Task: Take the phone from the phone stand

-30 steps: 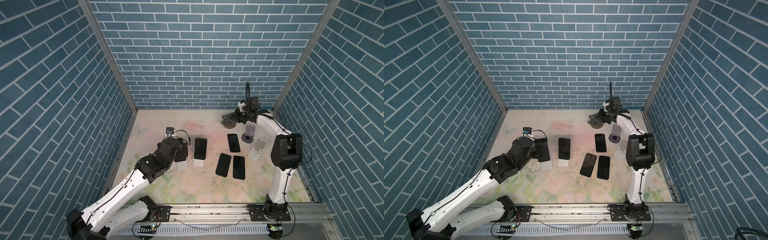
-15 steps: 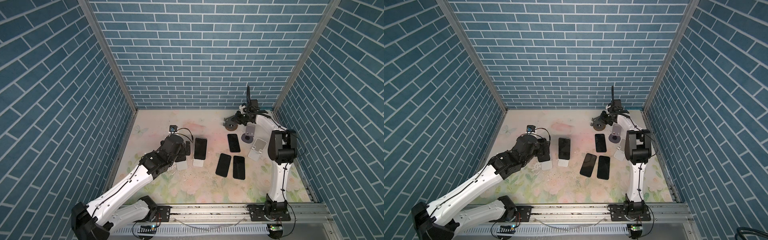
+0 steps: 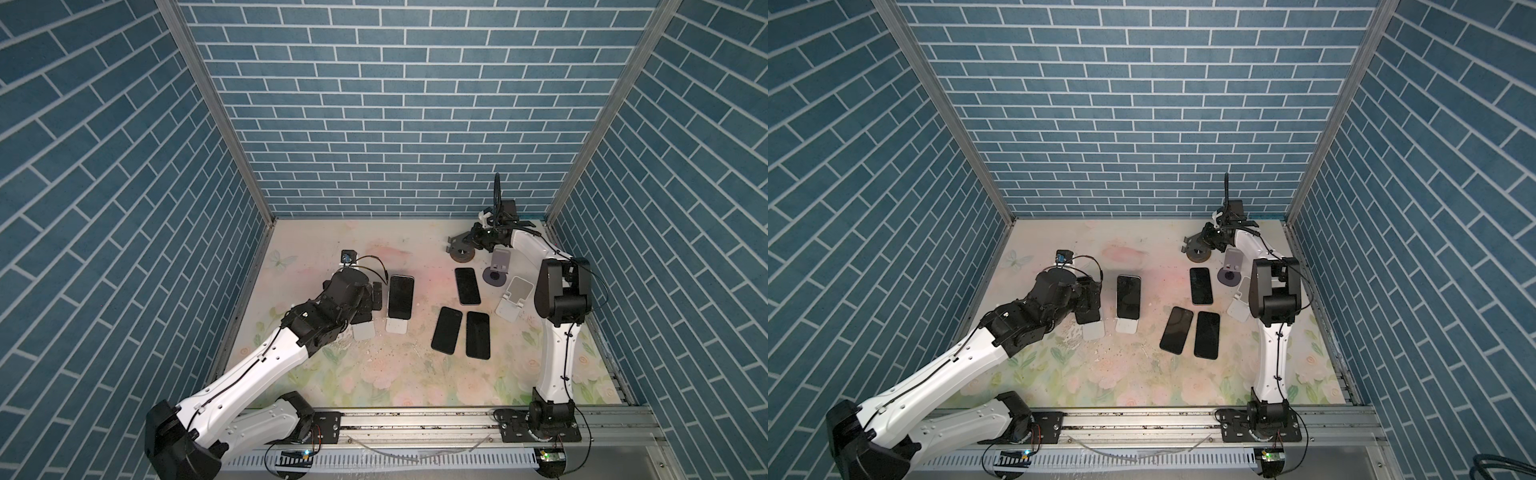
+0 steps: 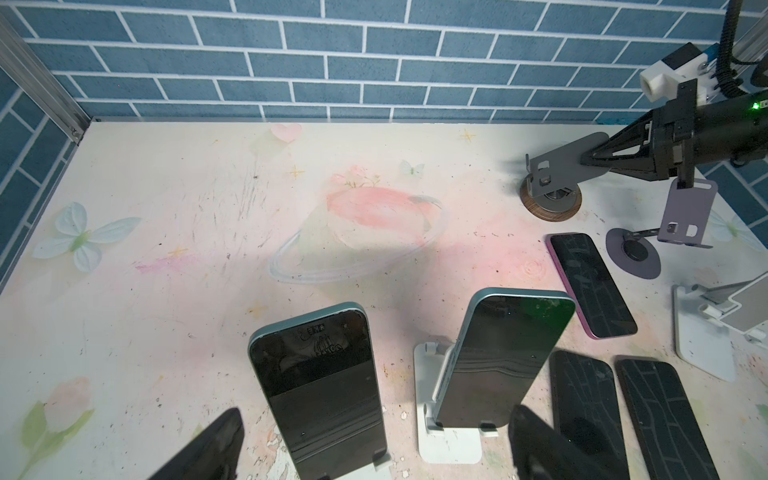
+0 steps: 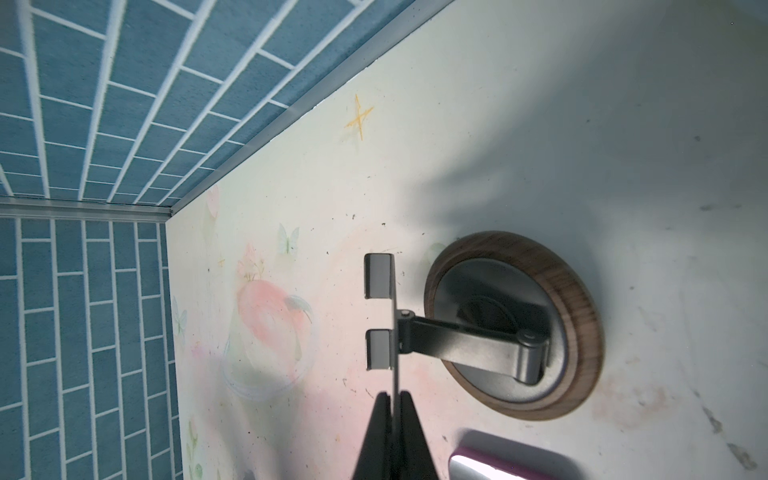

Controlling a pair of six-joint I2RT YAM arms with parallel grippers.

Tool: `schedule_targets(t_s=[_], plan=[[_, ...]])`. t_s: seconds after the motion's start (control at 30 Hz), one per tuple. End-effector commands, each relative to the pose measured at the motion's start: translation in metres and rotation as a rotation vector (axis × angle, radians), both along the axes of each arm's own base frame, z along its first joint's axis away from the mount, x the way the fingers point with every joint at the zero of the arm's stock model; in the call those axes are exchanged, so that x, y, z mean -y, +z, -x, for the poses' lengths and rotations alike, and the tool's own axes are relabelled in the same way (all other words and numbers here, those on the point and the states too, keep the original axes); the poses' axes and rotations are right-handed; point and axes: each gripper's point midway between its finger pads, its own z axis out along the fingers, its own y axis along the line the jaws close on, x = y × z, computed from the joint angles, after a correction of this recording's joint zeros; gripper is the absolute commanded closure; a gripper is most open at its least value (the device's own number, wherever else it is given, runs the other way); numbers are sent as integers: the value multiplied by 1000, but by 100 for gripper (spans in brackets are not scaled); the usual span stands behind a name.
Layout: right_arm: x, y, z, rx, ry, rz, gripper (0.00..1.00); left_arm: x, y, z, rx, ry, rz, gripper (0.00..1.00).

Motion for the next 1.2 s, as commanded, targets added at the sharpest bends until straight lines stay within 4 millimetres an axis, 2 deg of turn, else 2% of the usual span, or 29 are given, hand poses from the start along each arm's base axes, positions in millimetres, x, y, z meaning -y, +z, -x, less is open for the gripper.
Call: schedule_targets(t_s=[0.0,0.17,0.5,0.57,0.6,0.63,0.9,1.17], plan=[[-1,10,-13,44,11,-12,93,1,11,-3,20,-2,11,1],[1,10,-13,36,8,-10,83,1,12,-3,24,-3,14,0],[7,17,-7,33,1,2,55,2,10,-3,19,-7,13,0],[10,14,-3,22,-6,8,50,3,10,-3,19,-10,14,0],[11,25,-2,41,-9,9,48,3,10,-3,18,-11,15,0],[13,27,1,42,-14,14,46,3,10,-3,18,-12,16,0],[21,51,21,80,-31,32,43,8,6,-4,2,-31,12,1],[30,68,55,106,-47,66,42,12,3,-4,-8,-44,17,0]])
